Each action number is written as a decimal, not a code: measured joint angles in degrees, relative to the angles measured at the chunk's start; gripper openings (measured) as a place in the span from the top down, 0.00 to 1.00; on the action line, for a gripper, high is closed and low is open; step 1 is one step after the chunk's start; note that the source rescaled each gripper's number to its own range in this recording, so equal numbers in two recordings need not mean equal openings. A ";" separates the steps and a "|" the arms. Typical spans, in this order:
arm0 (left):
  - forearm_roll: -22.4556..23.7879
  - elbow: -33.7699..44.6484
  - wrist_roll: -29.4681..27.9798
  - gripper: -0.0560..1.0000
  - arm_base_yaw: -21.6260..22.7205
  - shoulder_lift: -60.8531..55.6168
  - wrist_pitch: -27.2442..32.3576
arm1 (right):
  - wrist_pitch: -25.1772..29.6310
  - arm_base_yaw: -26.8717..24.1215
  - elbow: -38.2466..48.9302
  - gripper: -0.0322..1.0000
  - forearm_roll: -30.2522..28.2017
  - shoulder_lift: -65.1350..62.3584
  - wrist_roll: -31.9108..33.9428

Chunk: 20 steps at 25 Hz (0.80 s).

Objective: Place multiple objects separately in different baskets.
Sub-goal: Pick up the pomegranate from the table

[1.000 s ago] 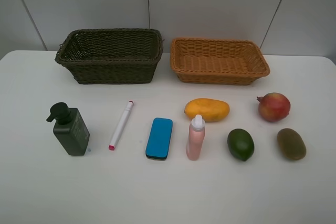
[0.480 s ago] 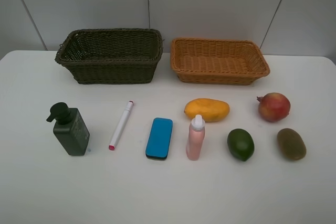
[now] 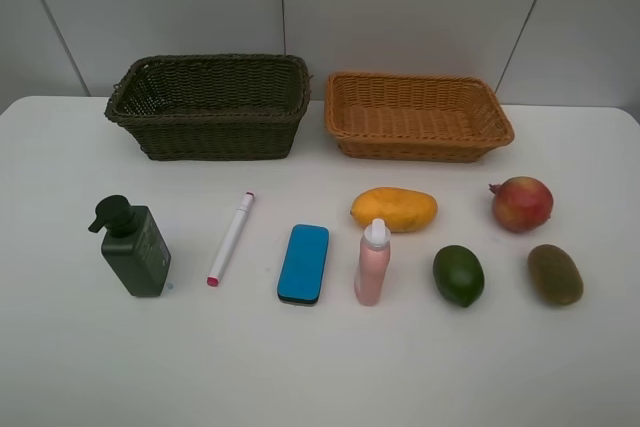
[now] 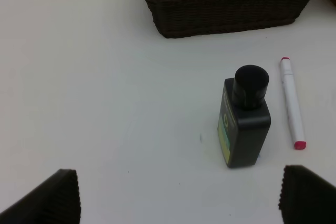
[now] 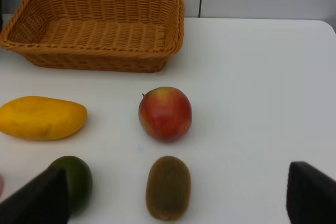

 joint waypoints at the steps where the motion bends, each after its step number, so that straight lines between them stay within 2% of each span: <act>1: 0.00 0.00 0.00 0.00 0.00 0.00 0.00 | -0.17 0.00 -0.48 0.00 0.00 1.53 0.00; 12: 0.00 0.00 0.00 0.00 0.00 0.00 0.00 | -4.31 0.00 -8.06 0.00 0.23 29.43 -0.88; 20: 0.00 0.00 0.00 0.00 0.00 0.00 0.00 | -8.08 0.00 -13.73 0.00 0.35 50.72 -8.70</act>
